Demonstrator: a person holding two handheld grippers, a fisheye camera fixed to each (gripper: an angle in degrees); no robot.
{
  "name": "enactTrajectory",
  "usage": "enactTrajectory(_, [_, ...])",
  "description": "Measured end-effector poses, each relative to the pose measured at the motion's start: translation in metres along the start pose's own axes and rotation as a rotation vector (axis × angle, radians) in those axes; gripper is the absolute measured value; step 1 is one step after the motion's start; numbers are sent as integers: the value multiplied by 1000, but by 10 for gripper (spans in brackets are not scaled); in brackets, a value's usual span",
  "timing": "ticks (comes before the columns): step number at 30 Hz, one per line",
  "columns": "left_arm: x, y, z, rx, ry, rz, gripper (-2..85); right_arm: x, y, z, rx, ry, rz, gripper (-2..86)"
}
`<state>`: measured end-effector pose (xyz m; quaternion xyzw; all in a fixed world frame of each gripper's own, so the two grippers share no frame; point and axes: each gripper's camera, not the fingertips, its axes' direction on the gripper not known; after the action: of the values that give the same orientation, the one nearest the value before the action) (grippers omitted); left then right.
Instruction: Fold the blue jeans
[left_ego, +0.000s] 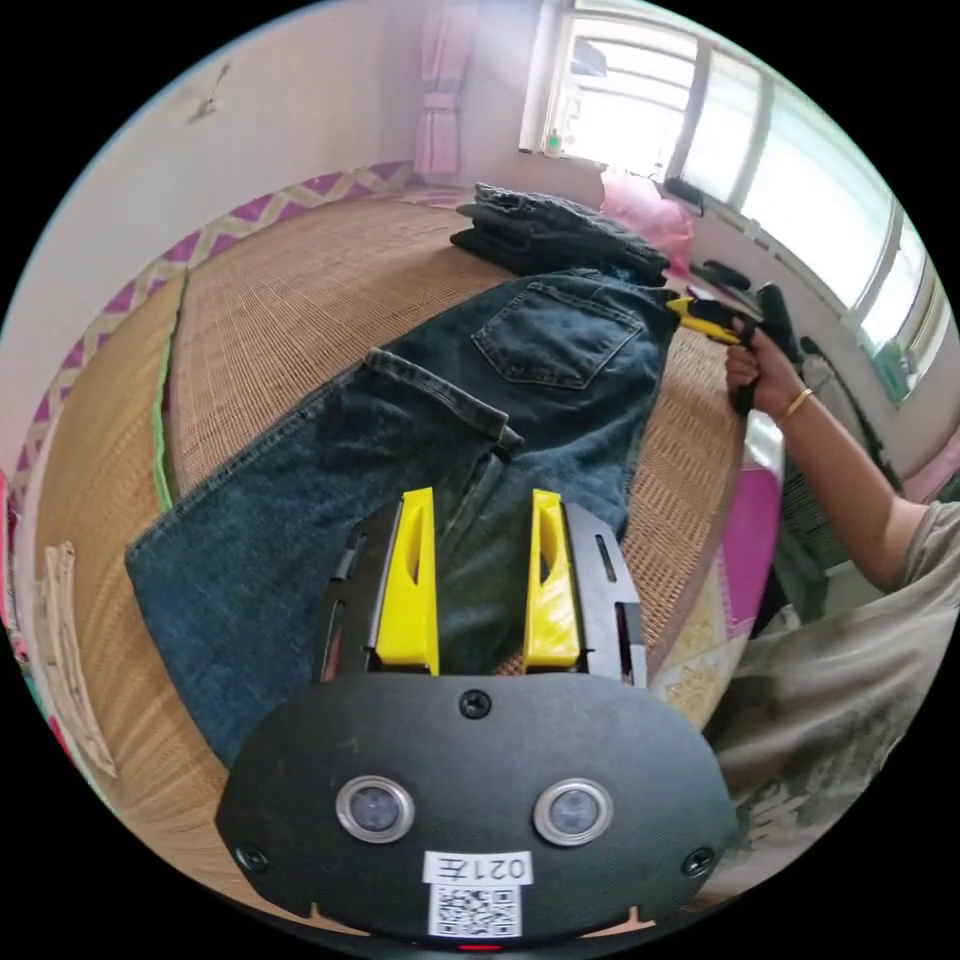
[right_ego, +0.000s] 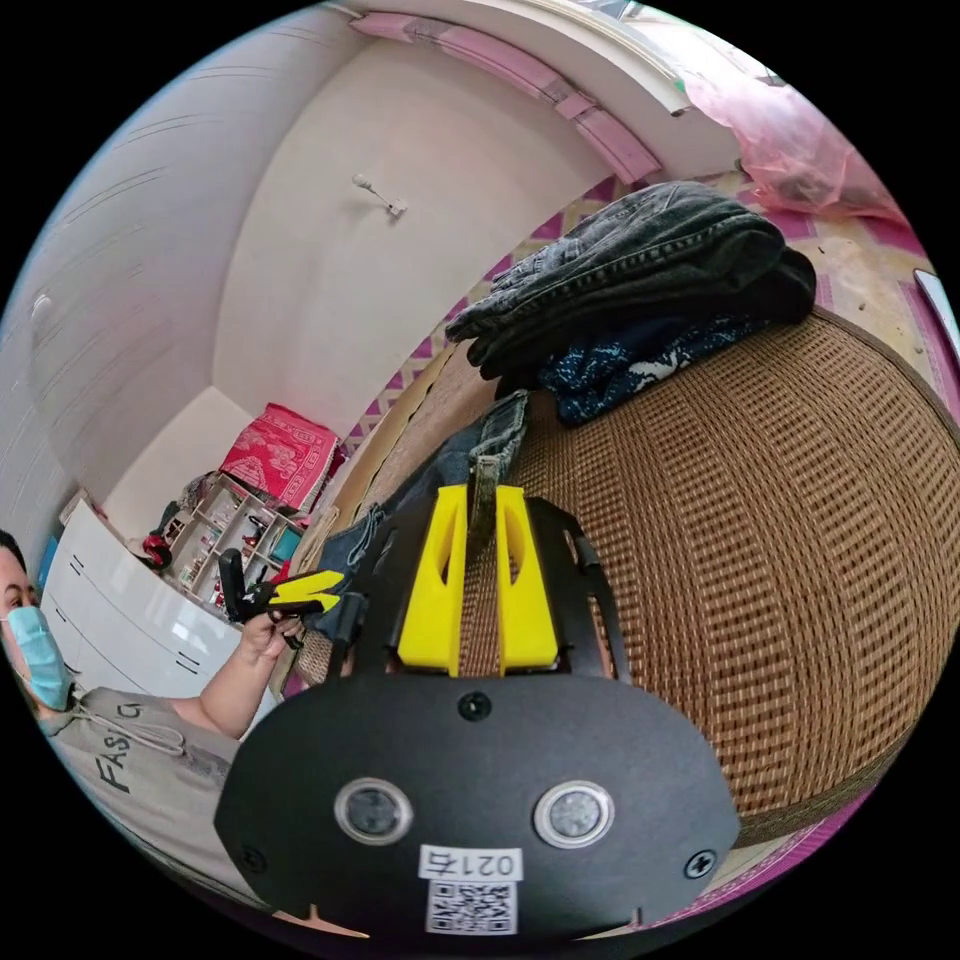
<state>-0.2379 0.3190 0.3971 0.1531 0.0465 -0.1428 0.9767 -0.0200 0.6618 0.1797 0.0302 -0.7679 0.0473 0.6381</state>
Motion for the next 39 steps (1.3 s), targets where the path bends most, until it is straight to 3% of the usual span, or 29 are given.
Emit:
enactTrajectory(3, [15,-14,13,-14,-104,60,116,9,13,-2,0,-22,17,53])
enactTrajectory(8, [18,-12,36,-70,-99,123,98,16,32,-6,1,-30,16,53])
enactTrajectory(10, [9,-5,37,-75,-57,108,47,21,39,-7,0,-42,27,53])
enactTrajectory(13, [-24,18,21,23,31,-4,4,24,47,-9,0,-42,31,52])
enactTrajectory(16, [-83,70,-38,263,164,-205,-6,27,52,-11,0,-44,36,52])
enactTrajectory(21, [-192,231,-182,612,93,-458,-9,28,57,-12,-5,-41,42,53])
enactTrajectory(26, [-285,400,-241,713,-68,-761,-9,26,57,-12,-6,-35,44,52])
enactTrajectory(29, [-332,504,-236,678,-148,-979,-9,24,54,-12,-8,-28,47,52])
enactTrajectory(33, [-374,609,-169,518,-1,-1197,-9,19,45,-8,-33,-17,57,52])
enactTrajectory(39, [-367,687,-135,762,232,-1290,-8,10,26,-4,-64,1,81,48])
